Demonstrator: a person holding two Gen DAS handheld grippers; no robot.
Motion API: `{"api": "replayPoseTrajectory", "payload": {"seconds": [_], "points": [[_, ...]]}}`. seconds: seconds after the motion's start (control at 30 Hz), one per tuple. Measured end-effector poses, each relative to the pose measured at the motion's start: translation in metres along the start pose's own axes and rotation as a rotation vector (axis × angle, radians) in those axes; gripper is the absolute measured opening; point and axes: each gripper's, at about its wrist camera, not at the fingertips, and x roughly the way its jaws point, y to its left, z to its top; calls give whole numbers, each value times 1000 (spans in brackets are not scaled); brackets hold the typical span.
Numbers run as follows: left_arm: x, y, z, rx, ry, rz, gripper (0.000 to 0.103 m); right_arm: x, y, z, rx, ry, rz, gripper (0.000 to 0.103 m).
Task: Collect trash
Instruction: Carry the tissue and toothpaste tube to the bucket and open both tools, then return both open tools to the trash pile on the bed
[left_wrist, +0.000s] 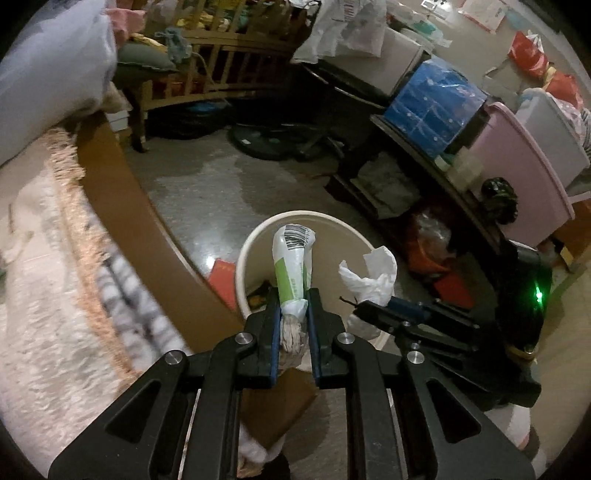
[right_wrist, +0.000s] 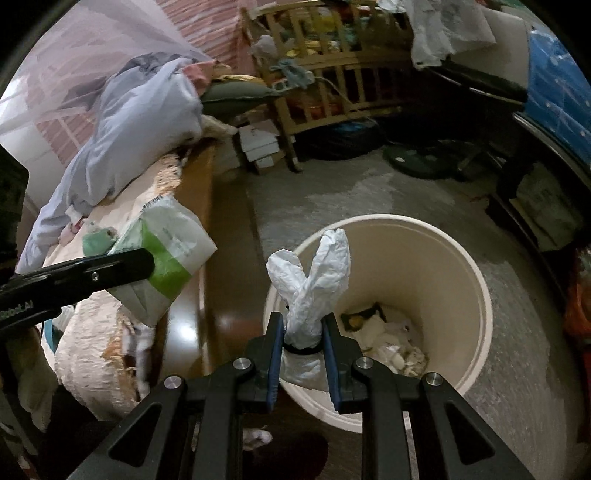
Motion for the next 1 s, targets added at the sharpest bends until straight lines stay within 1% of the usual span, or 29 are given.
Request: {"api": "replayPoseTrajectory", "payload": {"seconds": [0.07,0.1,0.13,0.17,0.2,0.23,0.27,0.43,0.57,0.67,0.77,1.0], "points": [[4,-2,1,-1,0,-16,29,0,-6,0,15,-3,-9,20],[5,-2,2,-9,2,-29,43,-1,-10,0,24,-7,-15,20],[6,-1,2,-19,1,-39,49,0,-12,0,33,-10,-23,20],[5,0,2,-31,-4,-50,50,-1,-15,0,41,-13,-36,23],[4,0,3,-35,-7,-54,50,-1,-18,0,49,-14,-58,38],[3,1,2,-34,-8,-52,50,0,-20,0,53,-15,-87,50],[1,1,2,-31,-7,-46,50,0,-21,0,56,-18,-104,52],[-12,8,-5,-33,-12,-14,50,2,-19,-2,56,-4,-87,53],[-29,19,-13,-38,-30,54,50,5,-8,-4,47,9,-49,53],[-42,30,-19,-45,-42,116,50,7,7,-3,25,10,-28,53],[-55,45,-26,-66,-56,158,50,8,25,-3,-1,11,-7,53],[-86,79,-44,-113,-74,217,50,12,70,-4,-59,22,50,53]]}}
